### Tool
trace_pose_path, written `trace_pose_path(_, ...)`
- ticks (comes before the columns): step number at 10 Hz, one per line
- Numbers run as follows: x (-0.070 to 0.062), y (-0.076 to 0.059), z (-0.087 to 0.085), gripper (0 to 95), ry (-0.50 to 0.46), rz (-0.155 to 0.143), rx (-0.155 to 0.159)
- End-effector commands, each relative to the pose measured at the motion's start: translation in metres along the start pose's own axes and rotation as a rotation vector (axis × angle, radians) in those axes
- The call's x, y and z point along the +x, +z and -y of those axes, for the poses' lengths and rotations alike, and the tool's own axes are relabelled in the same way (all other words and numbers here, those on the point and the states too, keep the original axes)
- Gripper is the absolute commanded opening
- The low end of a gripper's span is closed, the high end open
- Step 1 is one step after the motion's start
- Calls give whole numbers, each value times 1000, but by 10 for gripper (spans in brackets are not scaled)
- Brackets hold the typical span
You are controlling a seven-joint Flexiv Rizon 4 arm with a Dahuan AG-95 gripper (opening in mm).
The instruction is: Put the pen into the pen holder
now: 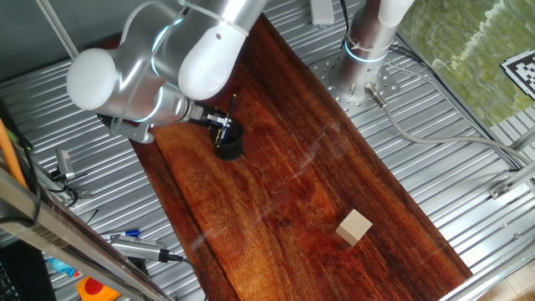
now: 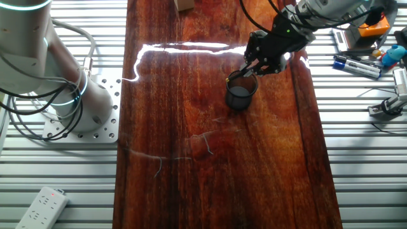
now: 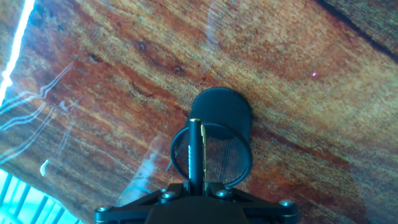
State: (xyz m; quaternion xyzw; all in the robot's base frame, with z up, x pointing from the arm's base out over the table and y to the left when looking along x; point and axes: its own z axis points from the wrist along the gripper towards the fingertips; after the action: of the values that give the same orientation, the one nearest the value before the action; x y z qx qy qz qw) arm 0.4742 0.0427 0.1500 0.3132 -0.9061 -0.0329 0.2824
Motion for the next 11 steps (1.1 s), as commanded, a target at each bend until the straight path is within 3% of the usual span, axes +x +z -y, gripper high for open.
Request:
trace_pose_path(1, 4, 1, -1, 0, -12, -11, -9)
trace_pose_path(5, 8, 3, -2, 0, -30, -18, -15)
trace_pose_path(11, 17, 21, 9, 0, -53, -22, -12)
